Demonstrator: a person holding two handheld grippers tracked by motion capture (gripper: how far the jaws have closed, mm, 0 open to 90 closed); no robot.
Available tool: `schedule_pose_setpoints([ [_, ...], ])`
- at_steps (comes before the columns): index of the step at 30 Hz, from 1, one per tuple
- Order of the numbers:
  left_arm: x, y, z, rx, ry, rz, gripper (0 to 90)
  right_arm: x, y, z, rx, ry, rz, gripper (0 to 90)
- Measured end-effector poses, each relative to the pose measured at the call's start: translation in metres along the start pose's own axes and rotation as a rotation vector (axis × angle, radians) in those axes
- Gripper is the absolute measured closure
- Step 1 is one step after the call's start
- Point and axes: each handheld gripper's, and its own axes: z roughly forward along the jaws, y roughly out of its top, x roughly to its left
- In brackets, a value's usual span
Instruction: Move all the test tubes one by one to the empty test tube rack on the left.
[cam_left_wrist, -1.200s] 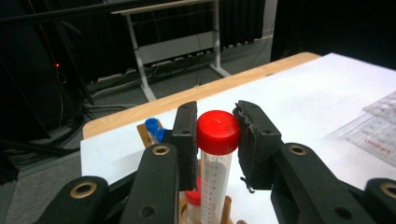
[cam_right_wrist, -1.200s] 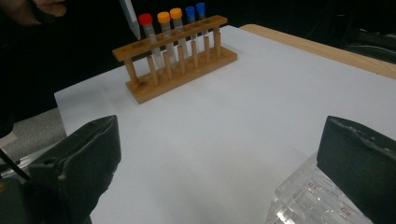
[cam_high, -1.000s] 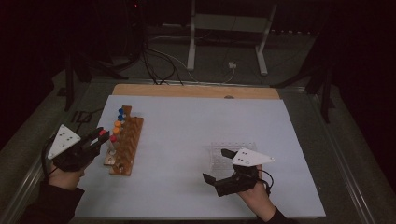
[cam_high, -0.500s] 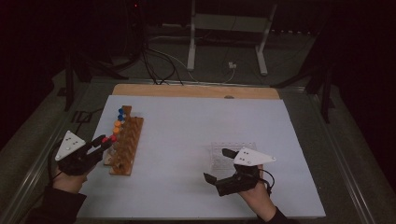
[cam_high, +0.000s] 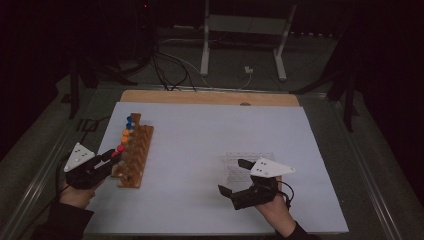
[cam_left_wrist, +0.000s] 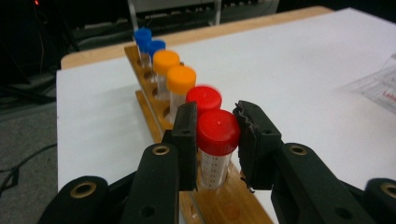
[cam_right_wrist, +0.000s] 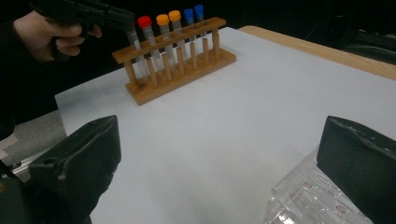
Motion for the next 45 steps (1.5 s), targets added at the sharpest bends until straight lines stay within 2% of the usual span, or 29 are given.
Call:
schedule_pose_setpoints([
  [4,0.000,0.000,-0.001,0.004,0.000,0.003,71.3,0.000,0.000,-0.001,-0.001,0.000,-0.001,0.0],
  [7,-0.001,0.000,-0.002,-0.004,-0.022,0.020,69.6,0.000,0.000,-0.001,-0.002,-0.001,-0.003,0.0],
  [11,-0.003,0.007,-0.009,-0.062,-0.033,0.006,48.8,-0.001,0.000,-0.002,-0.005,-0.001,-0.003,0.0],
  [15,-0.009,0.014,-0.016,-0.100,-0.059,0.006,32.9,-0.001,0.000,-0.002,-0.004,-0.002,-0.005,0.0],
  [19,-0.020,0.021,-0.019,-0.118,-0.142,0.019,18.8,-0.002,0.000,-0.002,-0.005,-0.006,-0.003,0.0],
  [22,-0.030,0.024,-0.019,-0.123,-0.189,0.050,14.9,-0.002,0.000,-0.002,-0.004,-0.006,-0.003,0.0],
  [26,-0.042,0.028,-0.016,-0.114,-0.283,0.064,2.8,-0.002,0.000,-0.002,-0.004,-0.006,0.000,0.0],
  [31,-0.059,0.029,-0.010,-0.110,-0.335,0.073,2.4,-0.003,-0.001,-0.002,-0.002,-0.007,0.001,0.0],
  [33,-0.067,0.028,-0.007,-0.100,-0.344,0.093,1.7,-0.003,-0.001,-0.002,-0.003,-0.007,0.001,0.0],
  [35,-0.073,0.027,-0.004,-0.103,-0.373,0.098,1.7,-0.002,-0.001,-0.002,0.000,-0.007,0.000,0.0],
  [41,-0.090,0.018,0.009,-0.098,-0.392,0.127,1.7,-0.003,-0.003,-0.001,0.001,-0.005,0.002,0.0],
  [45,-0.095,0.008,0.018,-0.104,-0.407,0.132,1.7,-0.004,-0.003,-0.001,0.001,-0.005,0.001,0.0],
])
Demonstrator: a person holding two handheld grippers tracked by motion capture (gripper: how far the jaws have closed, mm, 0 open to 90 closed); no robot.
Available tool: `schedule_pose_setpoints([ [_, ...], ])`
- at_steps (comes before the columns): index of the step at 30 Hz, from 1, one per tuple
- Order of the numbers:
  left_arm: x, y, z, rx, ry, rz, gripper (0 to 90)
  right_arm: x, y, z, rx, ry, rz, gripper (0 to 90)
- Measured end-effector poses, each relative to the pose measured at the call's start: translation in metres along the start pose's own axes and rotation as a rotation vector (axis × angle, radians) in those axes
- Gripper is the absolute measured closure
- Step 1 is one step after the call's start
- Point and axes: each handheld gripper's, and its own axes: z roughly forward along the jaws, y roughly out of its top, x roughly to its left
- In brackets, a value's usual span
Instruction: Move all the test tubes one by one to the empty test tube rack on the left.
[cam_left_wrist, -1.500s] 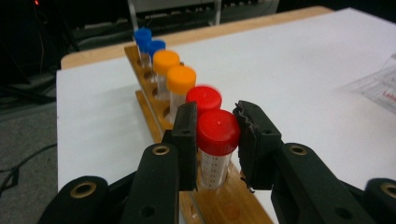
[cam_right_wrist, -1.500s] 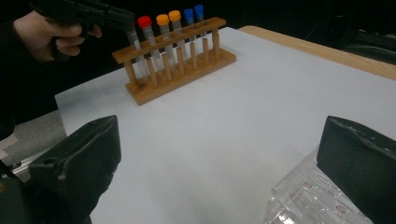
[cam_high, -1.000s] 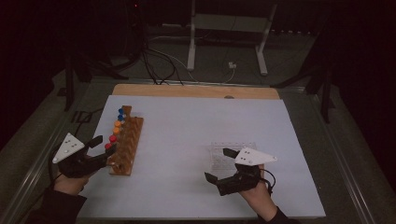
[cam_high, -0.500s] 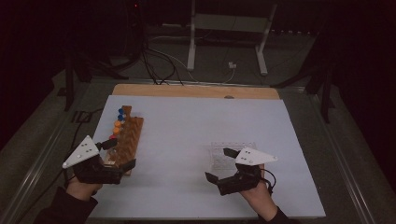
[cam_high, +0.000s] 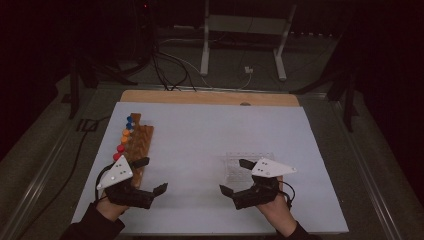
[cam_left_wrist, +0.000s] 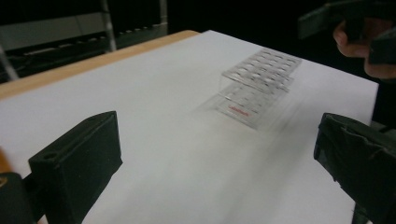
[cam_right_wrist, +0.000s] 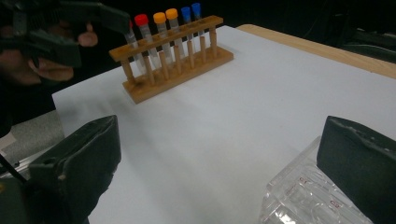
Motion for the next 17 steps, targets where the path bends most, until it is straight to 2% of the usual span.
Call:
schedule_pose_setpoints([
  [3,-0.003,-0.010,0.006,0.017,0.015,0.003,1.7,0.000,0.000,0.000,0.001,0.000,0.002,0.0],
  [5,-0.004,-0.016,0.010,0.034,0.022,0.023,1.7,0.000,0.000,-0.001,0.002,0.000,0.000,0.0],
  [7,-0.003,-0.020,0.013,0.039,0.003,0.008,1.7,-0.001,0.000,-0.001,0.003,0.001,0.001,0.0],
  [17,-0.004,-0.024,0.017,0.032,-0.018,0.017,1.7,-0.003,-0.001,0.000,0.004,-0.002,0.002,0.0],
])
